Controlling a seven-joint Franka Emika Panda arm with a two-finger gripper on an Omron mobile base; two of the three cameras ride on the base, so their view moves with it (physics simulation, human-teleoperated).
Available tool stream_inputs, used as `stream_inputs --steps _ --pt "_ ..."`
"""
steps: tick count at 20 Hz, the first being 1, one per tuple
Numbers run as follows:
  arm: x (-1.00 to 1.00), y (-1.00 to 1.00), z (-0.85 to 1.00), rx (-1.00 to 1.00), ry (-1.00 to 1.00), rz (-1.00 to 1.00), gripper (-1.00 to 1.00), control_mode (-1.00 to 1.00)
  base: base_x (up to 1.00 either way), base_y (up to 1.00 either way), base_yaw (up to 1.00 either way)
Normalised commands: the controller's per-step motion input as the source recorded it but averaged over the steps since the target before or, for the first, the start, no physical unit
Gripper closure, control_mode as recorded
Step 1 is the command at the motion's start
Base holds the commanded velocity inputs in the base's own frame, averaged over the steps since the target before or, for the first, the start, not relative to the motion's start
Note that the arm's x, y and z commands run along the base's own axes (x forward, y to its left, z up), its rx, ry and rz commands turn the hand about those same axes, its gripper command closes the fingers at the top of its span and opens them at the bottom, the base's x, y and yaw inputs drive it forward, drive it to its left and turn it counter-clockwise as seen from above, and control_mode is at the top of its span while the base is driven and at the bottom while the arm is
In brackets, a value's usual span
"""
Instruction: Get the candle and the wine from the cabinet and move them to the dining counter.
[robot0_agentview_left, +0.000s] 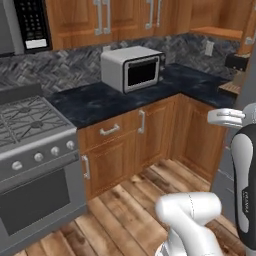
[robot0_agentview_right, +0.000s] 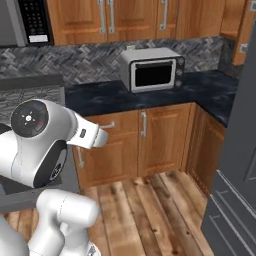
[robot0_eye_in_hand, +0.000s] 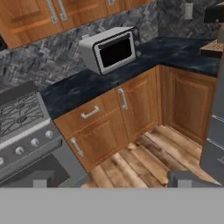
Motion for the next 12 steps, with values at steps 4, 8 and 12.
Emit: stream_inputs --steps 4,8,12 --pt "0.0 0.0 0.0 0.0 0.0 0.0 -1.0 1.0 0.96 0.0 -0.3" --pt "0.0 0.0 0.0 0.0 0.0 0.0 -1.0 1.0 0.95 0.0 -0.31" --pt "0.0 0.0 0.0 0.0 0.0 0.0 -1.0 1.0 0.94 0.0 -0.31"
